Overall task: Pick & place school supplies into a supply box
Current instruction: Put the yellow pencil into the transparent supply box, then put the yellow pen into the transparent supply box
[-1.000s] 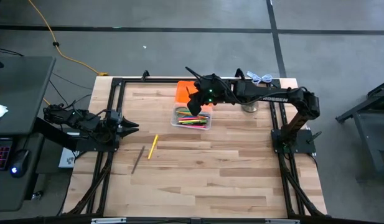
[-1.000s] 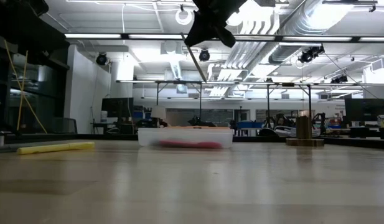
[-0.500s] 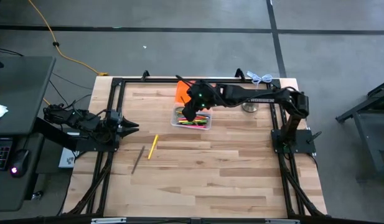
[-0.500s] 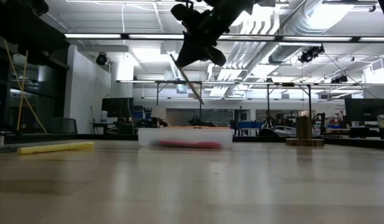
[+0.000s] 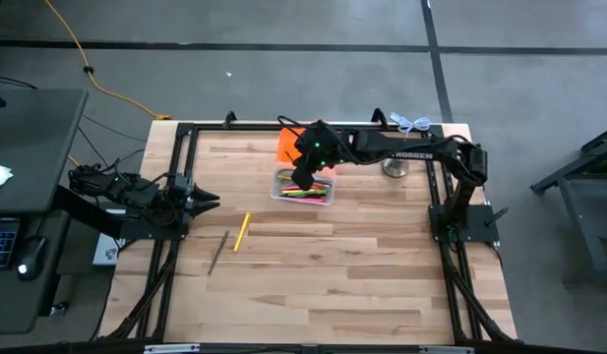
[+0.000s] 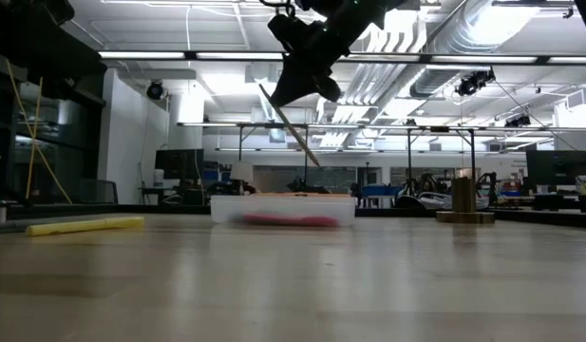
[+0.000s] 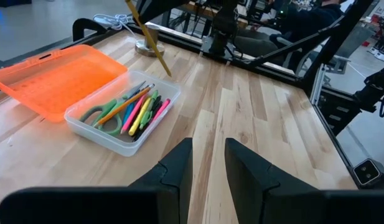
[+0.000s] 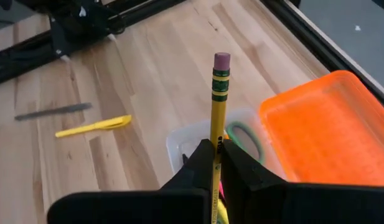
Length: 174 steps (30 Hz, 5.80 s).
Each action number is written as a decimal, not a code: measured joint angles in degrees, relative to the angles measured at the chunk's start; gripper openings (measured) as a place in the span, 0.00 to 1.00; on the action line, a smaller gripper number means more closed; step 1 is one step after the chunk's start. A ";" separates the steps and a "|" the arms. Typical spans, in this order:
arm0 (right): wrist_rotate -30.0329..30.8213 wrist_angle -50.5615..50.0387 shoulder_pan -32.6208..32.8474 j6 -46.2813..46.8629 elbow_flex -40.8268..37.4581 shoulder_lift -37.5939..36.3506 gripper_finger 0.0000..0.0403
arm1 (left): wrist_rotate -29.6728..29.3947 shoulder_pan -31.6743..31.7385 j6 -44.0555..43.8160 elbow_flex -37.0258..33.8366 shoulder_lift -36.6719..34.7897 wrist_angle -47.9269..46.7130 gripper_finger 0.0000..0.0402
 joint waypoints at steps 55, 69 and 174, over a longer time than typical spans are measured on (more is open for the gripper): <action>-5.71 -23.61 -1.48 -19.49 21.31 25.84 0.00 | -2.03 0.00 0.02 -0.01 0.00 0.00 0.30; -6.79 -22.59 -1.48 -19.68 21.31 27.26 0.00 | -2.40 0.00 0.24 0.00 0.00 -0.04 0.30; 20.78 -22.82 24.48 14.30 2.07 -7.39 0.31 | 8.00 0.00 -40.55 0.10 56.92 14.82 0.30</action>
